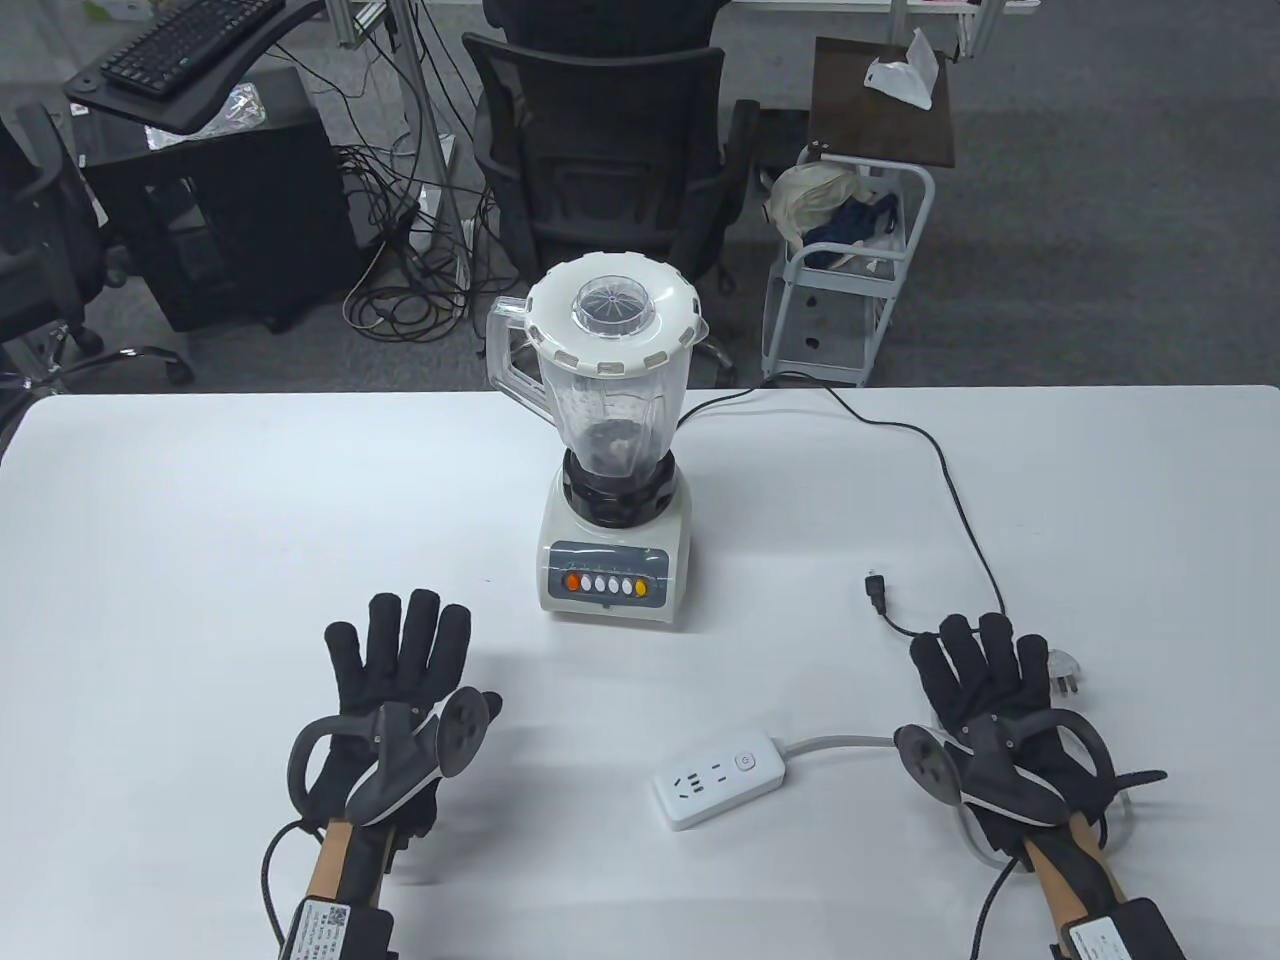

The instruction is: Unplug the blender

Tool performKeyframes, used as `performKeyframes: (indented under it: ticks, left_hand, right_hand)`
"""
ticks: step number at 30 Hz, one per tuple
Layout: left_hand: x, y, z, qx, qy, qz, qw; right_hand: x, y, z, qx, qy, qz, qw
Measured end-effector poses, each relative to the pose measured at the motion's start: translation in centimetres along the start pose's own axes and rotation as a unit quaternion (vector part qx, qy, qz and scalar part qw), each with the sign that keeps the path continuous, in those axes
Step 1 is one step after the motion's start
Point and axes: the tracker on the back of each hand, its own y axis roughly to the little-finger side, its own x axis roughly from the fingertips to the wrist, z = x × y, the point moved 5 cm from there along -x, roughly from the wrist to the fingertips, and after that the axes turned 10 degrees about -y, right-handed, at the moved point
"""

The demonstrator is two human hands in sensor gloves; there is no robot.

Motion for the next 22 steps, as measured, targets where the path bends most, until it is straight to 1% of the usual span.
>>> performKeyframes:
  ticks: [22]
  left_hand:
    - [-0.12, 0.12, 0.2, 0.002, 0.002, -0.003, 1.0]
  right_hand:
    - [0.13, -0.5, 0.15, 0.01, -0.006, 0.0, 1.0]
